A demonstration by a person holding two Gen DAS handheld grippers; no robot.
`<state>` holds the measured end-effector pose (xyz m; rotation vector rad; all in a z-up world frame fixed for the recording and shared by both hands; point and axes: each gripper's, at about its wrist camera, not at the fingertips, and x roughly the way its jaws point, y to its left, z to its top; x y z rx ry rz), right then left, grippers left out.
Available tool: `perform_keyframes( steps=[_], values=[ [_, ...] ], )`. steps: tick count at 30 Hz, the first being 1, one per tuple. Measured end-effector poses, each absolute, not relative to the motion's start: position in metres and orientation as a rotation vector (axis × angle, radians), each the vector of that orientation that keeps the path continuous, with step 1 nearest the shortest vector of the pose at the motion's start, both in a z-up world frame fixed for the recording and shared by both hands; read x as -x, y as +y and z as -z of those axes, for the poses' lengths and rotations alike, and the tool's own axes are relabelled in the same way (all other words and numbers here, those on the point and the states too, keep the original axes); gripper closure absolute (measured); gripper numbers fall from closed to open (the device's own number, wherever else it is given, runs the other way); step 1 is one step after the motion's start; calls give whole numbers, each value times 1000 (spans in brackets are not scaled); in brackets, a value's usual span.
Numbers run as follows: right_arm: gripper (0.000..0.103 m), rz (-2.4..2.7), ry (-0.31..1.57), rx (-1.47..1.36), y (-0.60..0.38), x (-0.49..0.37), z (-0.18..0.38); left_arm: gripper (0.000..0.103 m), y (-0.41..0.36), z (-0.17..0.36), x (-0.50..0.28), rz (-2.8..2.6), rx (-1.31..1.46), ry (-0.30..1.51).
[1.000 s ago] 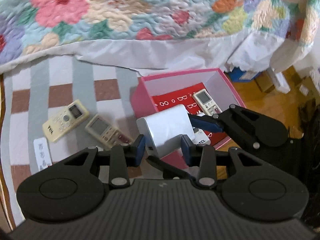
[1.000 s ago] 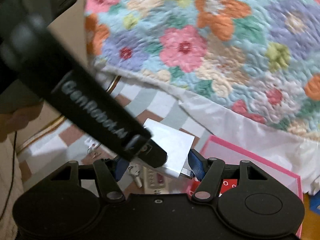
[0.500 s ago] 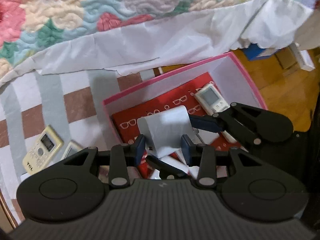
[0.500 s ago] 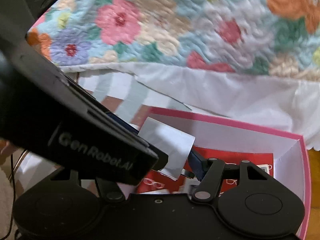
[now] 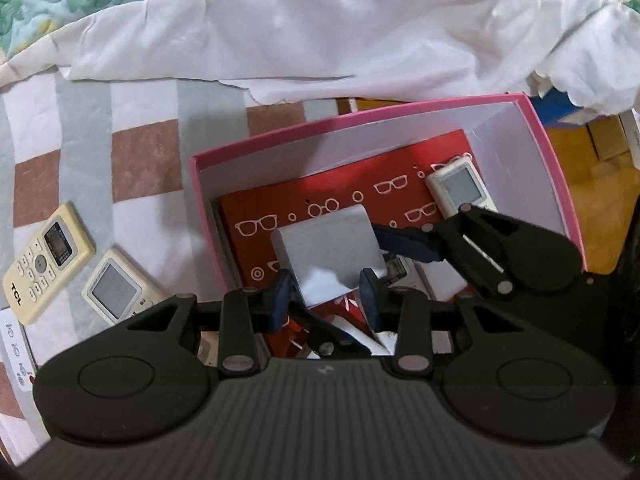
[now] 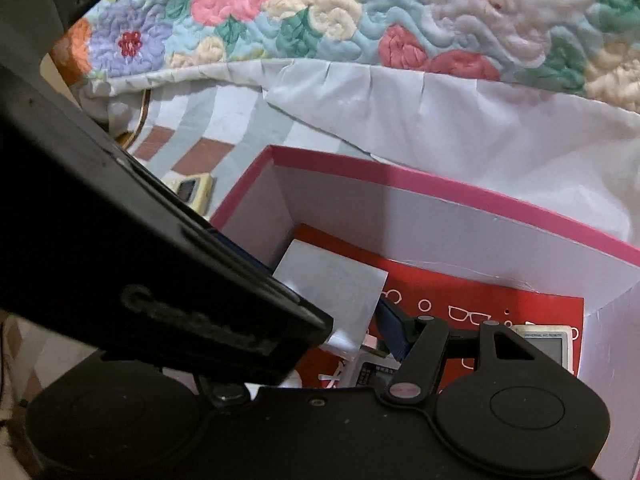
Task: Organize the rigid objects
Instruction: 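Carry the second white charger into the pink box and release it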
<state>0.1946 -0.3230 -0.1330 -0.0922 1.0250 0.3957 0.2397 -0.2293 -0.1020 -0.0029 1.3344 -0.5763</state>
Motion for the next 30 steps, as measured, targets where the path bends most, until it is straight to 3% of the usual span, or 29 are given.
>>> perform_keyframes(
  steps=[3,22,30],
  values=[
    [34,-366,1032,65,-324,-196,134,63,-224,100,-239,570,57,1301],
    [34,-233,1049,105,-272,-108,29,57,-113,-6,-170,684,-77,1125],
    [34,-302,1034,132,-229,-84,3,53,-57,-25,-141,690,-154,1022]
  ],
)
